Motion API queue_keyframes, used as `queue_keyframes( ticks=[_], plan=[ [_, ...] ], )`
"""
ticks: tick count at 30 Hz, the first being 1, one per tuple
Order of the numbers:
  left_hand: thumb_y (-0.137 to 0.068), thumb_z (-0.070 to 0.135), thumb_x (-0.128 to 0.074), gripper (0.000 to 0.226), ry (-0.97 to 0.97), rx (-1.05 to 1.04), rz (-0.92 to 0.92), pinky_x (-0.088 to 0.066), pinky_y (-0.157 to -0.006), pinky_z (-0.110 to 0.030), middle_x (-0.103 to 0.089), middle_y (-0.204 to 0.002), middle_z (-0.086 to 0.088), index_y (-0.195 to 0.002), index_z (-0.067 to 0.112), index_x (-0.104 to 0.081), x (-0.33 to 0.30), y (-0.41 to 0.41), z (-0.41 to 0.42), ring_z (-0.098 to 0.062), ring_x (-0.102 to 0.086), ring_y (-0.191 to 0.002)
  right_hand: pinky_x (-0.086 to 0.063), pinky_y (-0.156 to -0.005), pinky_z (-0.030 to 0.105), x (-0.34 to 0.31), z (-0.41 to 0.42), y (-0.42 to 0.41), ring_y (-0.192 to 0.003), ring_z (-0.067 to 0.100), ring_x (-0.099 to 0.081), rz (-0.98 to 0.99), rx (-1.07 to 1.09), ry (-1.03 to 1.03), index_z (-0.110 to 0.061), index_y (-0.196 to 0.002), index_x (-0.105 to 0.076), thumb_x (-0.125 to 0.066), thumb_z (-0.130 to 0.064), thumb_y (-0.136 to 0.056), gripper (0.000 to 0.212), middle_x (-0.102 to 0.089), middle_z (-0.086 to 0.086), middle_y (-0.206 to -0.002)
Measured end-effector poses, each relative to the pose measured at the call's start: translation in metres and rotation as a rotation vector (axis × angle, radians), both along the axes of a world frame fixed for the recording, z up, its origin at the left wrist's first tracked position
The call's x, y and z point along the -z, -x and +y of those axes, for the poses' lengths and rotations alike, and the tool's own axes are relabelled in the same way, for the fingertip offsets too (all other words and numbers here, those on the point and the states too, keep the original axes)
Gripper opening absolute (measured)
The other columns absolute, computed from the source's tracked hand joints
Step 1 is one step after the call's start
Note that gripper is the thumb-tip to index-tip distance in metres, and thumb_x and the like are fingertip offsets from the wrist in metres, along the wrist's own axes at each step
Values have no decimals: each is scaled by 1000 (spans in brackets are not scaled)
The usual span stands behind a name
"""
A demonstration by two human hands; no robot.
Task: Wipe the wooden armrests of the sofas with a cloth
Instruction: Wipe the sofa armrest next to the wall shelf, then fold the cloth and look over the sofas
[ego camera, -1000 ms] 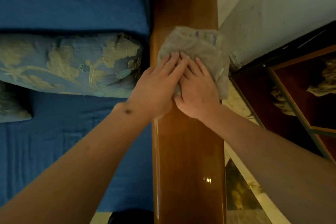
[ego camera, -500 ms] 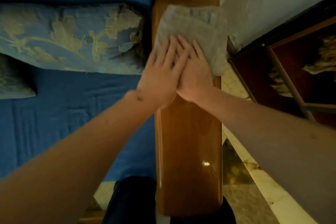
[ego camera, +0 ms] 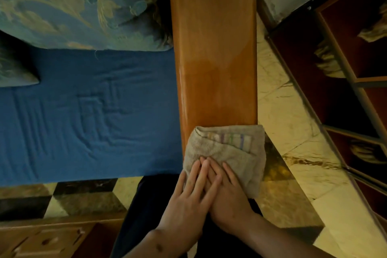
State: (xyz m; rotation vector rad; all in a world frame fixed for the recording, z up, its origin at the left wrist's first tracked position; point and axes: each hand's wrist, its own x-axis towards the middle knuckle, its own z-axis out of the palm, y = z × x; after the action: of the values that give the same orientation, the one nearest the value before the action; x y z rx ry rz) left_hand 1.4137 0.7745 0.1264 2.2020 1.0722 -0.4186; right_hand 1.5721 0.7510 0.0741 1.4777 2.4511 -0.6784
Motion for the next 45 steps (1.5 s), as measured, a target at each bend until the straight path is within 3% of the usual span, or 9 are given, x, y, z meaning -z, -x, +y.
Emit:
queue_keyframes(
  ticks=[7,13,17,20,24,32,40,42,45],
  plan=[
    [-83,40,-70,103,-169,-70,18,-40,-106,-71,-16,-166,-29,-162,13,-10,17,-11,107,-47,-21,-153,4,-130,42,3,139,-16,-161,21,-4,47,-79,-98,-16,-167,-10,-45,-45,-99,81,-10,5,-175],
    [-78,77,-63,127,-178,-177,-7,-32,-113,-72,29,-167,-12,-158,31,24,38,-25,315,-35,23,-155,-9,-130,48,5,347,-20,-161,24,-5,-69,-75,-242,-14,-166,-7,-32,-48,-100,79,-9,8,-174],
    [-63,76,-77,141,-174,-225,-21,-24,-116,-73,25,-169,-7,-158,40,20,40,-35,435,-36,20,-155,-9,-130,47,5,452,-15,-160,26,-10,-38,24,-286,-11,-165,-12,-44,-46,-102,79,-13,12,-173],
    [-62,84,-68,135,-246,-186,19,-10,-115,-78,21,-170,-6,-159,40,17,43,-32,450,-34,15,-157,-6,-130,45,8,461,-12,-161,24,-6,-58,51,-321,-13,-166,-8,-37,-50,-105,77,-9,10,-174],
    [-73,81,-61,125,-332,-168,14,-9,-120,-71,20,-170,-13,-161,33,15,45,-26,403,-34,15,-157,-3,-130,46,-1,422,-9,-161,23,0,-84,19,-279,-15,-167,-3,-35,-50,-105,78,-3,7,-175],
    [-92,36,-61,109,-132,-130,56,-23,-117,-71,31,-166,-13,-157,32,26,21,-24,184,-35,26,-154,0,-130,50,-19,203,-3,-160,23,15,-51,50,-6,-18,-165,11,-46,-51,-100,92,11,5,-174],
    [-94,41,-56,98,50,-206,191,-20,-119,-66,24,-169,-11,-160,32,16,-7,-36,-6,-31,19,-157,16,-126,40,-37,24,-8,-157,14,25,13,-18,265,-27,-163,17,-32,-50,-103,81,22,-6,-171],
    [-96,37,-57,92,74,-247,225,-23,-119,-64,10,-172,-10,-162,30,6,-30,-38,-28,-29,3,-159,6,-130,40,-57,5,-8,-159,13,15,49,-25,349,-28,-165,4,-39,-43,-106,75,8,-7,-174],
    [-90,18,-62,85,9,-415,158,-38,-112,-48,-29,-163,-7,-161,21,-16,-61,-29,-33,-29,-39,-145,-37,-119,40,-101,17,-1,-145,18,-43,292,173,446,-30,-151,-45,-41,-29,-106,45,-48,-3,-154]
  ],
)
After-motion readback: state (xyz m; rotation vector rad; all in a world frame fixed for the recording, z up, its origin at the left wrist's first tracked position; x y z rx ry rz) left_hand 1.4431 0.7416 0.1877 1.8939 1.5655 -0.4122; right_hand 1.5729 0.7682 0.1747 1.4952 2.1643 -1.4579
